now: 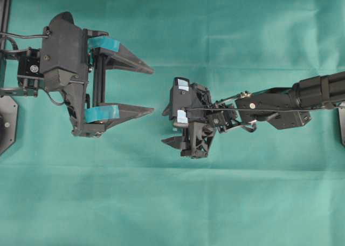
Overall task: Handover the blue block to the right arm after grasping it with the left arm, then place it in the designated position.
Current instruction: 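Lower the cube with the right gripper toward the table center, then open the right gripper to release the cube on the table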
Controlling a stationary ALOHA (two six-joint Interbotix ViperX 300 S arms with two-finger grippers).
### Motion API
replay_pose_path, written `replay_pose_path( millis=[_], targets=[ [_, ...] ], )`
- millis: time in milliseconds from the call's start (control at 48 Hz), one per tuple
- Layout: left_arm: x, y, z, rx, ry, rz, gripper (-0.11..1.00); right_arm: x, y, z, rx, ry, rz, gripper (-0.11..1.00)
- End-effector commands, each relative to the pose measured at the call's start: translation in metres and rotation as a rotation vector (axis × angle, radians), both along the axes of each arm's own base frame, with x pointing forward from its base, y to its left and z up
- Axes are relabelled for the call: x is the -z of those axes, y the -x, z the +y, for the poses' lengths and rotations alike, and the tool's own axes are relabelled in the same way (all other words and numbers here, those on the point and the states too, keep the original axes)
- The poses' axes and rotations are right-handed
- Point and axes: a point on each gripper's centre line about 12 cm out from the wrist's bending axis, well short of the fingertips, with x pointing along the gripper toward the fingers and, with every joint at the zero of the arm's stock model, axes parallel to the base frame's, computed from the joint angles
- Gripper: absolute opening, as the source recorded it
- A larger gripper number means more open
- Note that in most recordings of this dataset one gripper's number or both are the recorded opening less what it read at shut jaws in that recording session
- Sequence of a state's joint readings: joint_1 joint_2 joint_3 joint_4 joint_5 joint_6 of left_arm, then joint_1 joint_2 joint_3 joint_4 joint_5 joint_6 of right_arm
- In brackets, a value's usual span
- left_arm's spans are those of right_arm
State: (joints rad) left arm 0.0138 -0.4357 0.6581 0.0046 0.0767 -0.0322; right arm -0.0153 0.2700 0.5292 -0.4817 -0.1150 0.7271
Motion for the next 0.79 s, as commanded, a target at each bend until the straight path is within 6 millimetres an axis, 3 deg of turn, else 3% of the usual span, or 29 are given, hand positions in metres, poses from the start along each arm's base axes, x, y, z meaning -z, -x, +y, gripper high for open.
replay_pose_path(
  millis=[0,521,772],
  targets=[
    [-0.012,-0.001,0.001,-0.003,0.001,-0.034,1.0,-0.033,-0.006,0.0,0.002,0.007,-0.074,0.89],
    [-0.013,-0.001,0.001,-0.001,0.0,-0.035,1.0,-0.133,0.026,-0.013,0.071,0.105,-0.142,0.89],
    [-0.013,-0.001,0.001,-0.001,0.0,-0.035,1.0,-0.168,0.047,-0.018,0.112,0.134,-0.161,0.89]
  ],
)
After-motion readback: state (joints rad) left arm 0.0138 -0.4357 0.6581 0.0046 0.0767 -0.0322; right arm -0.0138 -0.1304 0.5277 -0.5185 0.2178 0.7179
